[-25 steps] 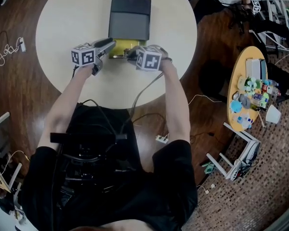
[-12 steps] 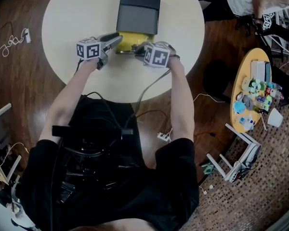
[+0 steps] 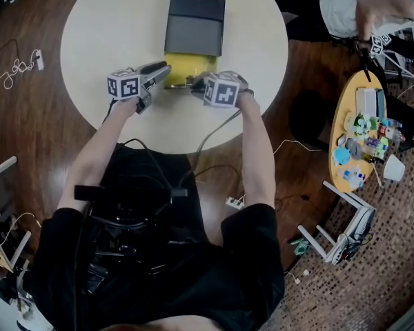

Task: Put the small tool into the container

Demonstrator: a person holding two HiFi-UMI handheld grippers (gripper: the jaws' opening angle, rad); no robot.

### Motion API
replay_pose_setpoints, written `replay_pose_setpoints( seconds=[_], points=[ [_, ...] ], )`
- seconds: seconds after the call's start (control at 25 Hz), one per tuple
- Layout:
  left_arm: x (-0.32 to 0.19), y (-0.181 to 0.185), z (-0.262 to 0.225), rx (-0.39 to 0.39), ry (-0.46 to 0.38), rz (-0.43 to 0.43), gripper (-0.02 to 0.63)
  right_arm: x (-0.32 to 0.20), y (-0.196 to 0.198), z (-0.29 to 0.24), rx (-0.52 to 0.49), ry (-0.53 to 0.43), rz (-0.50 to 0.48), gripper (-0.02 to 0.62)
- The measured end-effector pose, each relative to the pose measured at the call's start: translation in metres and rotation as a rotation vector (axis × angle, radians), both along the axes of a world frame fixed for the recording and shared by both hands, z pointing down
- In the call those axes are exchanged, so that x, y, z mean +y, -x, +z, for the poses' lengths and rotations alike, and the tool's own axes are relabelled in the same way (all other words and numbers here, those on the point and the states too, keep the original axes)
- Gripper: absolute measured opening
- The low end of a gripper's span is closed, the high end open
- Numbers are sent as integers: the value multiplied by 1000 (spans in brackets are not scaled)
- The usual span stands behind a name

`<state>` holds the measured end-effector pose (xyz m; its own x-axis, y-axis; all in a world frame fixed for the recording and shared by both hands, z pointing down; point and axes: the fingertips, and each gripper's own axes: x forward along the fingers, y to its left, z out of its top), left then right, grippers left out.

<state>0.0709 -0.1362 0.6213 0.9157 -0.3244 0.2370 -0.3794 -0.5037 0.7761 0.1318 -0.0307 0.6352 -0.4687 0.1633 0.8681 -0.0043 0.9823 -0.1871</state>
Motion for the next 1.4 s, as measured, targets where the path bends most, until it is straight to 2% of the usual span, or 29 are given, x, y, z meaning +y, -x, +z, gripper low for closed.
replay_pose_setpoints(
  seconds=[0.64, 0.96, 1.4],
  points=[
    [16, -1, -2, 18, 17, -3, 120, 28, 1, -2, -22, 28, -2, 25],
    [23, 1, -6, 28, 13, -4, 120, 24, 3, -3, -30, -25, 23, 20],
    [30, 25, -17, 96, 29, -102, 117, 10, -15, -6, -89, -160, 169, 12]
  ],
)
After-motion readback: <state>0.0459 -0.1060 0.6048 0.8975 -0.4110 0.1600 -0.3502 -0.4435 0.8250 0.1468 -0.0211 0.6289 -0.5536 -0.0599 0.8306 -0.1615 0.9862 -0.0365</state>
